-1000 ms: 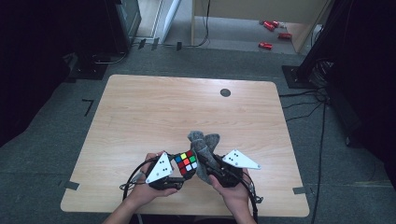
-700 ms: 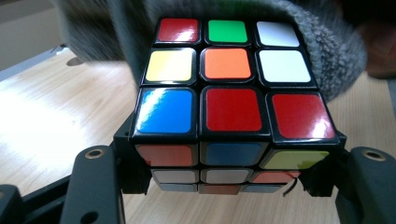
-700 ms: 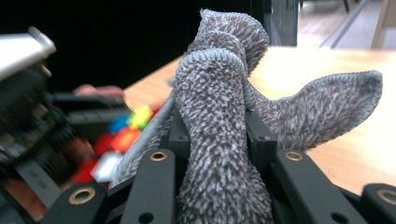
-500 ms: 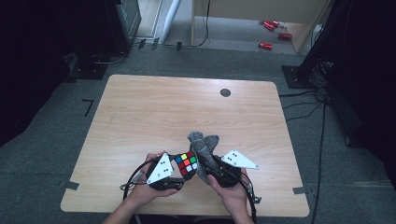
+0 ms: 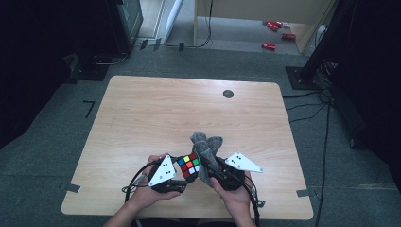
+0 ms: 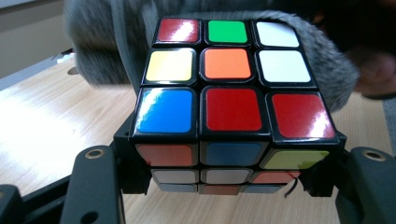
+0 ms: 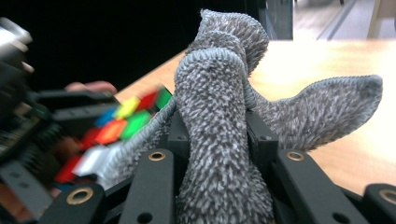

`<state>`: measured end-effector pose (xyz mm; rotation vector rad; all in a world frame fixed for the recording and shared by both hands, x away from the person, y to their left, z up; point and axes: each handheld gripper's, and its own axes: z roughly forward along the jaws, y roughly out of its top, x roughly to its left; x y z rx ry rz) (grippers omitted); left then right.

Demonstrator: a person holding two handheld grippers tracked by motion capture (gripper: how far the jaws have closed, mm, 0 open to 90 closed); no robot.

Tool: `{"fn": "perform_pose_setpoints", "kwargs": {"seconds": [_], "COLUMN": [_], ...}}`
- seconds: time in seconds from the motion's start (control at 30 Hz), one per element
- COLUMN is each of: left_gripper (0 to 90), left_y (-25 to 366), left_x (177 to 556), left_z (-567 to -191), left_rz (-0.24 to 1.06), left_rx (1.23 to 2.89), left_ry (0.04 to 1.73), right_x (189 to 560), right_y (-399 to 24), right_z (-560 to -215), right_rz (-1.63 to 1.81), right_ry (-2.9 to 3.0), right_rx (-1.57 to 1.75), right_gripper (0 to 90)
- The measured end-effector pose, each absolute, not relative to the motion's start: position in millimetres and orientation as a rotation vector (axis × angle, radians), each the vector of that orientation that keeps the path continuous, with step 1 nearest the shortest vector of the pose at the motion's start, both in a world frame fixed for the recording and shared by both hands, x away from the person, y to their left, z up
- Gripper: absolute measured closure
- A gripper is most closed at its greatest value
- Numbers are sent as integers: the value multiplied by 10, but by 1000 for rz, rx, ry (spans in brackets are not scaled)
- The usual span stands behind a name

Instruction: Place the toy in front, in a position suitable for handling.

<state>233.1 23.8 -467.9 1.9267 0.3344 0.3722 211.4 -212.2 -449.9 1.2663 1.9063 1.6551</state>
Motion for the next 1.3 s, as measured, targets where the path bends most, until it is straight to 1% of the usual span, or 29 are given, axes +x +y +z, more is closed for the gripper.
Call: {"fn": "perform_pose_setpoints", "kwargs": {"seconds": [0.13,0.2,0.33,0.43,0.6,0.73,0.9,1.0,1.17,1.3], "left_gripper": [343,343,343,343,343,343,343,343,343,343], "left_y": [253,238,169,180,290,308,241,264,320,252], "left_x": [2348,2355,2325,2310,2339,2360,2322,2327,2350,2341], "left_z": [-4676,-4696,-4749,-4721,-4659,-4664,-4694,-4666,-4646,-4698], "left_rz": [355,345,382,396,350,324,334,349,326,358], "left_rx": [1919,1933,1998,1986,1928,1912,1951,1940,1910,1974], "left_ry": [338,338,317,321,357,362,326,341,356,343], "right_x": [2162,2158,2108,2104,2161,2174,2129,2142,2204,2176], "right_y": [-2112,-2124,-2141,-2106,-2085,-2086,-2120,-2097,-2092,-2105], "right_z": [-4604,-4569,-4429,-4444,-4579,-4570,-4423,-4485,-4638,-4551], "right_rz": [1592,1608,1683,1655,1628,1613,1692,1674,1601,1630], "right_ry": [1933,1926,1887,1897,1935,1959,1916,1922,1980,1963], "right_rx": [1324,1316,1261,1267,1303,1293,1247,1272,1320,1265], "right_gripper": [698,696,693,693,694,692,687,689,680,664]}}
